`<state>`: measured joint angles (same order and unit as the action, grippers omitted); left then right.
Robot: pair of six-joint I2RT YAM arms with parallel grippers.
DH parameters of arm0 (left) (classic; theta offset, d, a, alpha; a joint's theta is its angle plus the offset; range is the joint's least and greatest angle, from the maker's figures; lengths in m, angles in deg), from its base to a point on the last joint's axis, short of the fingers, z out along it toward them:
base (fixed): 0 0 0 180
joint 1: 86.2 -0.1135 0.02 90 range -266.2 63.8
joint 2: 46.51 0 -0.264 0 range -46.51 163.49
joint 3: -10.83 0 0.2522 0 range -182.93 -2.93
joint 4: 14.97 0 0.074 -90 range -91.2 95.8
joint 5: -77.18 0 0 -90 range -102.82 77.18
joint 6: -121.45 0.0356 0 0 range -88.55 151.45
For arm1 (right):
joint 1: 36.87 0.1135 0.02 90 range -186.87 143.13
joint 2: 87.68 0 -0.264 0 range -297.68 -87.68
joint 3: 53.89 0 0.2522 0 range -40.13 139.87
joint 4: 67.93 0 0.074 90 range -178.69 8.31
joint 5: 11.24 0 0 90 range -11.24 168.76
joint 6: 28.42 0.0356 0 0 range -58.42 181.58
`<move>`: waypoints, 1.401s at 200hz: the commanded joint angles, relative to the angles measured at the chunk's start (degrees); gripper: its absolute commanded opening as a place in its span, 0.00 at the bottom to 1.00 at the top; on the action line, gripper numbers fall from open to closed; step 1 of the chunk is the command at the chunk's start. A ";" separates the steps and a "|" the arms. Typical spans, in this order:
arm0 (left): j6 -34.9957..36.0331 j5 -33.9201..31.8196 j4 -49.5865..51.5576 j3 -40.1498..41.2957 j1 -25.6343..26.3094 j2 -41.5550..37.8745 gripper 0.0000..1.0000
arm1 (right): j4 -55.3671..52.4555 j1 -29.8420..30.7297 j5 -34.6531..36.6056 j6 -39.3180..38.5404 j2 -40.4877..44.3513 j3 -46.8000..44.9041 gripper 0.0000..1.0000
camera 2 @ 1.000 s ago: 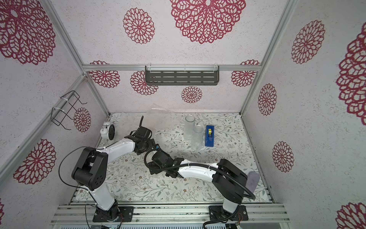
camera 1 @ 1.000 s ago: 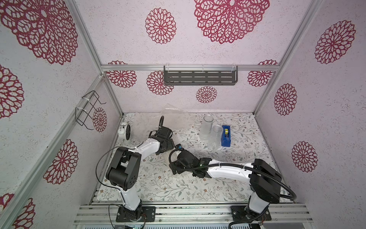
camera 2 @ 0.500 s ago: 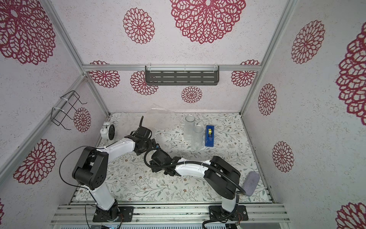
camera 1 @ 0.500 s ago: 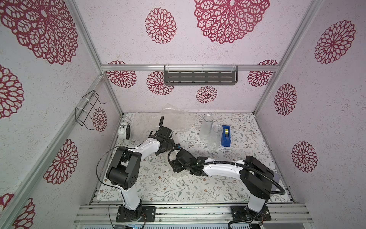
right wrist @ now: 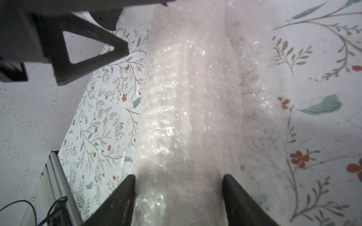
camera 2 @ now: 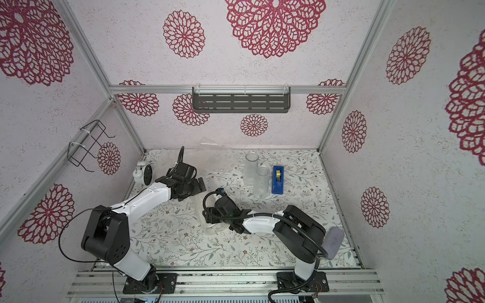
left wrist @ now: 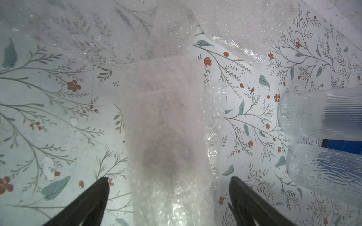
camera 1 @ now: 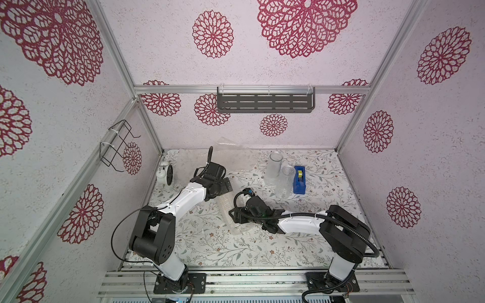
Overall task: Wrap vases in bubble wrap
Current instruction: Wrap the vase in bubble wrap.
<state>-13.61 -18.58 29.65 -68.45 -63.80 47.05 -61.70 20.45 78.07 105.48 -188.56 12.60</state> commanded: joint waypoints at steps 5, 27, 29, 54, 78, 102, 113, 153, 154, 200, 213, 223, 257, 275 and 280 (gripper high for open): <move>-0.57 -0.39 0.77 1.88 0.46 -0.54 0.95 | -0.73 0.43 -4.37 4.44 -1.48 -1.46 0.70; -0.50 -0.03 0.83 1.72 0.64 1.08 0.88 | -1.10 0.45 -3.97 4.34 -1.92 -1.01 0.71; -0.48 0.00 0.82 1.64 0.77 1.27 0.88 | -1.09 0.43 -3.90 4.22 -1.94 -0.97 0.71; 0.02 -0.31 1.09 0.84 1.00 3.56 0.82 | -3.18 0.67 -3.20 2.40 -2.05 0.53 0.72; 0.59 -1.23 1.66 0.04 1.00 5.59 0.79 | -6.90 1.15 -1.81 -0.62 -1.46 2.70 0.76; 0.76 -2.18 1.82 0.04 1.15 6.40 0.78 | -9.50 1.46 -0.87 -2.90 -0.94 4.26 0.79; 0.91 -2.54 1.93 0.04 1.13 6.69 0.77 | -9.72 1.41 -0.96 -3.52 -0.61 4.55 0.80; 1.35 -3.12 2.02 0.56 1.05 7.68 0.74 | -12.20 1.13 0.07 -6.12 3.13 5.43 0.89; 1.36 -3.12 2.02 0.56 1.11 7.73 0.74 | -12.23 1.09 0.07 -6.25 3.23 5.44 0.89; 1.29 -3.30 1.98 0.65 1.11 7.86 0.74 | -10.19 -3.38 0.18 -4.71 8.05 1.91 0.83; 1.29 -3.21 2.02 0.65 1.12 7.77 0.74 | -8.40 -5.88 -0.45 -3.09 7.49 0.51 0.80; 1.29 -3.21 2.02 0.74 1.16 7.65 0.74 | -7.31 -7.92 -1.04 -1.99 6.30 0.02 0.77; 1.20 -3.52 2.18 1.18 1.15 6.93 0.74 | -2.13 -11.56 -3.64 1.19 0.54 -0.46 0.65; 1.38 -3.47 2.37 1.18 1.16 6.94 0.74 | 0.04 -12.01 -4.83 2.34 -2.53 -0.17 0.62; 1.46 -3.48 2.46 1.18 1.15 6.90 0.74 | 0.84 -12.10 -5.32 2.86 -3.27 -0.17 0.61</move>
<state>-13.15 -19.48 27.18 -68.58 -62.38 52.62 -65.94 8.16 75.60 105.24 -189.46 12.41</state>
